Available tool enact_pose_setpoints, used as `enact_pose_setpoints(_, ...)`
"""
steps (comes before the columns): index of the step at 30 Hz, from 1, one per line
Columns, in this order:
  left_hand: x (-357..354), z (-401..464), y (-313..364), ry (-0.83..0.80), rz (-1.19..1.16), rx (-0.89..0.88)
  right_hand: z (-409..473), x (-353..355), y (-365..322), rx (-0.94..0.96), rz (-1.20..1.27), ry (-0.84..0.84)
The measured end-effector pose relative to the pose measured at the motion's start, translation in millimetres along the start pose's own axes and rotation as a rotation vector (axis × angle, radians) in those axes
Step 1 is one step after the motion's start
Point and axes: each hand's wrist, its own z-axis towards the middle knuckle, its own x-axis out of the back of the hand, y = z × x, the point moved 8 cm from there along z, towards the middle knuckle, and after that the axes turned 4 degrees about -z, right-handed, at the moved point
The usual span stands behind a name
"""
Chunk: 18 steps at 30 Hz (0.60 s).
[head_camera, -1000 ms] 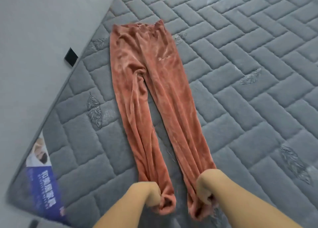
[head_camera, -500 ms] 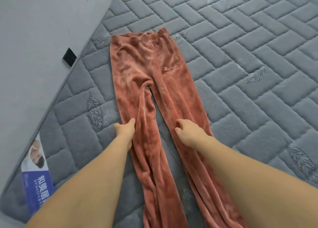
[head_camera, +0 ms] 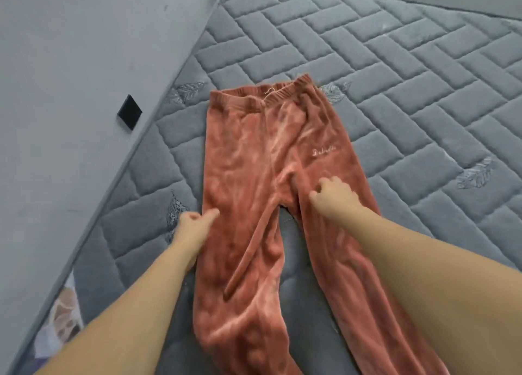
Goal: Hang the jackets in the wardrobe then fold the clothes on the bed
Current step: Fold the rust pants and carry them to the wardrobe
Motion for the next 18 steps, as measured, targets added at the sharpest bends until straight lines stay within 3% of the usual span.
enact_pose_setpoints(2,-20.8,40.5,43.0,0.008,-0.274,-0.025,38.5,7.3,8.3,-0.085,0.096,0.101)
enact_pose_setpoints(5,-72.4,84.7,82.4,-0.165,-0.49,0.05,83.3,10.2,28.9,-0.286,0.249,0.187)
enact_pose_setpoints(7,-92.5,100.5,95.7,-0.223,-0.417,0.057,102.4,4.1,38.5,-0.403,0.231,0.191)
enact_pose_setpoints(8,-86.0,108.7,100.2,-0.148,-0.352,0.011,110.8,4.5,41.5,-0.428,0.189,0.21)
enact_pose_setpoints(11,-19.9,131.5,105.8,0.308,-0.021,-0.135,140.1,21.9,44.0,-0.392,0.276,0.322)
enact_pose_setpoints(12,-2.8,134.8,107.7,0.385,0.064,-0.141,150.8,30.3,42.3,-0.366,0.328,0.364)
enact_pose_setpoints(16,-16.7,164.3,117.2,0.253,-0.031,-0.006,174.4,41.3,33.0,-0.317,0.212,0.568)
enact_pose_setpoints(18,-29.7,176.9,131.3,0.312,0.127,0.03,179.2,28.6,32.6,-0.312,0.186,0.685)
